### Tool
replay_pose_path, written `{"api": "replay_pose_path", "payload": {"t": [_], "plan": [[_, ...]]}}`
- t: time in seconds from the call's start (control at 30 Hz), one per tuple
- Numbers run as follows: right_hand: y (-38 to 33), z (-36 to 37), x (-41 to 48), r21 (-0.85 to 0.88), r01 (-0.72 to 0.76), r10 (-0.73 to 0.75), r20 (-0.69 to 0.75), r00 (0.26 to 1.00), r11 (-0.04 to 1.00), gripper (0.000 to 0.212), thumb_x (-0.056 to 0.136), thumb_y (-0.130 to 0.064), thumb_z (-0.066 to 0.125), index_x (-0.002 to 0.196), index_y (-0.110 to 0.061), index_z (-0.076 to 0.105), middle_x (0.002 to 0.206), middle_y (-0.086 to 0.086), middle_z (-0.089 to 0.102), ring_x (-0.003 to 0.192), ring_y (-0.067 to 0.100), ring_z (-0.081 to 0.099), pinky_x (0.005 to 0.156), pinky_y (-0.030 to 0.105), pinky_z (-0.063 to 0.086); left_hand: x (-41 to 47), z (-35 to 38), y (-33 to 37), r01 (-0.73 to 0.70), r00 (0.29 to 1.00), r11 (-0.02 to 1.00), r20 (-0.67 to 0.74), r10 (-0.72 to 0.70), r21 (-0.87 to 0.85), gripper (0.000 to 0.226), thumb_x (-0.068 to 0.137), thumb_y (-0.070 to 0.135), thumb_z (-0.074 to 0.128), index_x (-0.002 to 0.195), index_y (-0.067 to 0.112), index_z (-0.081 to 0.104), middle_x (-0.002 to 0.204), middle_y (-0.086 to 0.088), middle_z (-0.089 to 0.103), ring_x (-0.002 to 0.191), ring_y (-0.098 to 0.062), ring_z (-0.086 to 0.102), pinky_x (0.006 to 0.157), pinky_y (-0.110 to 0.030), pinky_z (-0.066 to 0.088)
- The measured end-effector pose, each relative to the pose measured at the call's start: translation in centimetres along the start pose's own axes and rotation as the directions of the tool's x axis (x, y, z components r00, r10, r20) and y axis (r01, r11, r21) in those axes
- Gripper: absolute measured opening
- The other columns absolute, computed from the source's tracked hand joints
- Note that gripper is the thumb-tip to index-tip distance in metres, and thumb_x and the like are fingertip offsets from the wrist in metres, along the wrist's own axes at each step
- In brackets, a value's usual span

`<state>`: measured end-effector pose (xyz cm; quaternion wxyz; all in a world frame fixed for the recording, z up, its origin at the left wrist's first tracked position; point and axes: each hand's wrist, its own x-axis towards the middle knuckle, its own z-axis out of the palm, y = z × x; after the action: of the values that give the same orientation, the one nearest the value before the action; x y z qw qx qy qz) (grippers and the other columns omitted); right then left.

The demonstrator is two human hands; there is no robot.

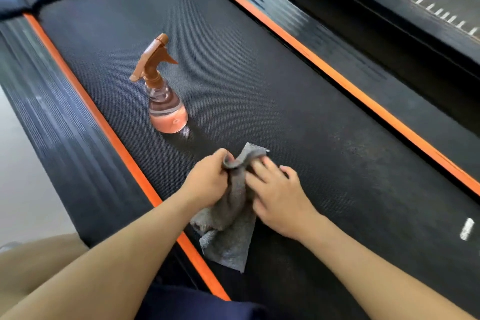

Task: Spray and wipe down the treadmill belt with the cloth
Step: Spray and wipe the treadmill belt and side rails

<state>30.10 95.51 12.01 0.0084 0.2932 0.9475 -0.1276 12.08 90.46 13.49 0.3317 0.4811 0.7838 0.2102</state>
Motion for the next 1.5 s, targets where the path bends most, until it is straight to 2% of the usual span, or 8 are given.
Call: {"api": "replay_pose_path", "payload": {"t": [0.23, 0.4, 0.73, 0.87, 1.0, 1.17, 1.3, 1.5], "plan": [[2.8, -4.7, 4.5, 0.601, -0.192, 0.184, 0.074, 0.98, 0.776, 0.098, 0.086, -0.015, 0.071, 0.154, -0.047, 0.008, 0.165, -0.015, 0.004, 0.153, 0.011, -0.004, 0.123, 0.048, 0.011, 0.0, -7.4, 5.8, -0.018, 1.0, 0.655, -0.021, 0.002, -0.755, 0.039, 0.087, -0.008, 0.049, 0.064, 0.017, 0.069, 0.063, -0.004, 0.063, 0.06, -0.018, 0.059, 0.063, -0.028, 0.05], [-0.6, -6.8, 9.5, 0.744, -0.103, -0.034, 0.167, 0.985, 0.661, 0.029, 0.081, -0.003, 0.067, 0.103, -0.022, 0.067, 0.116, -0.002, 0.067, 0.113, 0.016, 0.06, 0.098, 0.033, 0.05, -2.0, -10.5, 7.0, -0.144, 0.988, 0.601, -0.082, 0.131, -0.786, 0.022, 0.079, 0.009, 0.058, 0.065, 0.019, 0.071, 0.067, -0.005, 0.065, 0.063, -0.017, 0.064, 0.061, -0.028, 0.055], [3.1, -17.6, 8.0, 0.339, 0.212, 0.012, -0.552, 0.834, 0.917, 0.012, 0.076, -0.004, 0.068, 0.083, -0.014, 0.066, 0.052, -0.013, 0.042, 0.05, 0.011, 0.04, 0.049, 0.023, 0.031, -2.1, -14.8, 5.1, -0.344, 0.922, 0.616, -0.379, 0.079, -0.709, 0.06, 0.048, 0.019, 0.058, 0.084, -0.027, 0.045, 0.096, -0.014, 0.068, 0.125, -0.03, 0.055, 0.096, -0.043, 0.039], [2.7, -17.5, 4.2, 0.067, 0.304, -0.171, -0.704, 0.689, 0.95, 0.02, 0.07, -0.013, 0.053, 0.083, -0.007, 0.067, 0.056, -0.013, 0.05, 0.054, 0.009, 0.04, 0.049, 0.026, 0.034, -3.2, -14.6, 5.9, -0.288, 0.957, 0.854, -0.096, 0.274, -0.433, 0.014, 0.057, 0.013, 0.06, 0.053, 0.002, 0.053, 0.064, -0.006, 0.048, 0.073, -0.007, 0.05, 0.101, -0.032, 0.039], [3.1, -11.4, -0.9, -0.152, 0.121, -0.108, 0.095, 0.99, 0.981, 0.024, 0.08, -0.018, 0.056, 0.102, -0.02, 0.066, 0.088, 0.003, 0.069, 0.084, 0.028, 0.066, 0.066, 0.035, 0.051, -3.8, -9.8, 4.9, -0.224, 0.809, 0.974, 0.565, 0.162, 0.04, 0.015, 0.069, 0.018, 0.055, 0.059, 0.026, 0.063, 0.063, -0.004, 0.051, 0.061, -0.012, 0.045, 0.058, -0.032, 0.042], [3.0, -8.3, -4.2, -0.296, 0.058, 0.197, 0.755, 0.625, 0.953, 0.046, 0.096, -0.039, 0.053, 0.142, -0.037, 0.048, 0.137, 0.0, 0.057, 0.125, 0.024, 0.054, 0.097, 0.035, 0.048, -4.4, -4.0, 2.9, -0.126, 0.432, 0.901, 0.841, -0.328, 0.416, 0.044, 0.092, 0.004, 0.046, 0.121, 0.026, 0.069, 0.111, 0.001, 0.073, 0.09, -0.008, 0.062, 0.082, -0.016, 0.045], [2.3, -5.3, -1.2, 0.007, -0.056, 0.054, 0.16, 0.986, 0.998, 0.037, 0.1, -0.038, 0.046, 0.132, -0.025, 0.059, 0.129, -0.002, 0.06, 0.124, 0.02, 0.052, 0.098, 0.039, 0.048, -3.4, -4.3, 1.9, -0.176, 0.709, 0.886, 0.679, -0.187, 0.429, 0.039, 0.092, 0.012, 0.051, 0.12, 0.03, 0.07, 0.103, 0.011, 0.07, 0.096, -0.008, 0.062, 0.091, -0.024, 0.049], [-1.6, 5.9, 3.0, -0.011, -0.223, 0.223, 0.113, 0.968, 0.975, 0.066, 0.093, -0.047, 0.026, 0.148, -0.016, 0.045, 0.159, 0.013, 0.034, 0.147, 0.03, 0.031, 0.116, 0.056, 0.023, -1.9, -1.2, -2.4, -0.171, 0.955, 0.816, 0.295, 0.0, 0.552, 0.039, 0.092, 0.018, 0.048, 0.131, 0.023, 0.049, 0.124, -0.006, 0.049, 0.111, -0.032, 0.054, 0.095, -0.04, 0.045]]}}
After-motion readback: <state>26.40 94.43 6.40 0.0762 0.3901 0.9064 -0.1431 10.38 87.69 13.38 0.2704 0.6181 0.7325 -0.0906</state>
